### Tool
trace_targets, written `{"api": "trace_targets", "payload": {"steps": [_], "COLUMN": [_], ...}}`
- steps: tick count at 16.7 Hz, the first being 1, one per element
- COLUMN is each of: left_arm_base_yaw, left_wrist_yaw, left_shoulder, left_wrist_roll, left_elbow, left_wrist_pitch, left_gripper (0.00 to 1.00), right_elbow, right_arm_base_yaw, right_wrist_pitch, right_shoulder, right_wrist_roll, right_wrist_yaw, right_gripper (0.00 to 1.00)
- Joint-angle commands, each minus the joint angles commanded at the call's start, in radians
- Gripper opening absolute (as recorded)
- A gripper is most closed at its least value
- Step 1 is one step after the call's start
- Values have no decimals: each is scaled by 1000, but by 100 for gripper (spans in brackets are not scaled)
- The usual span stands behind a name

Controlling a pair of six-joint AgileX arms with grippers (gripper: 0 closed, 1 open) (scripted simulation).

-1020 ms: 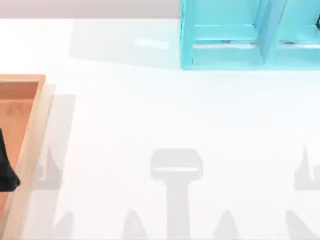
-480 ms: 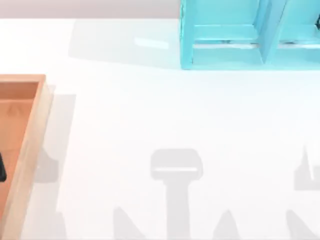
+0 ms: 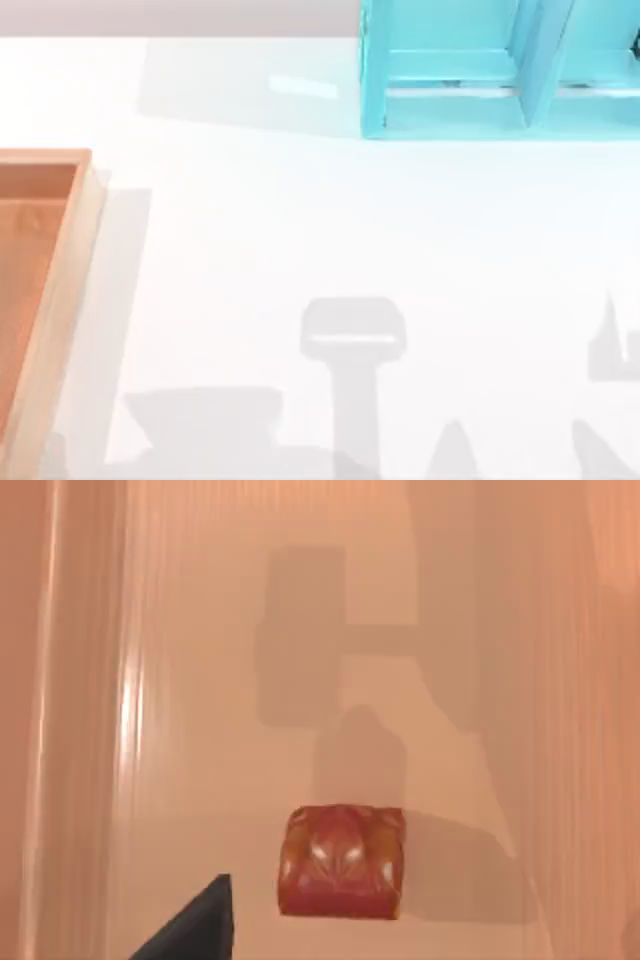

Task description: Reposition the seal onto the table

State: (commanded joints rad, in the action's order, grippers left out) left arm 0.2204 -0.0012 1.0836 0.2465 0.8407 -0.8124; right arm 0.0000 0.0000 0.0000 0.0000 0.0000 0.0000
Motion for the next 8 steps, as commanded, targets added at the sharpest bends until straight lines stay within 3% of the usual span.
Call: {"api": "trace_targets", "payload": {"steps": [4,8], "left_arm_base_yaw": [66,107], "left_wrist_yaw": [-1,-1], "left_shoulder": [333,510], "left_wrist_roll": [66,103], "left_elbow": [241,383], "left_wrist_pitch": [-230,-366], "left_gripper": [100,100], "right_elbow": [0,0], "right_arm_base_yaw": [0,0], "right_wrist_pitch": [0,0], "right_shoulder": [0,0], "right_wrist_roll": [0,0], "right_wrist_yaw": [0,0], "right_gripper": [100,100]}}
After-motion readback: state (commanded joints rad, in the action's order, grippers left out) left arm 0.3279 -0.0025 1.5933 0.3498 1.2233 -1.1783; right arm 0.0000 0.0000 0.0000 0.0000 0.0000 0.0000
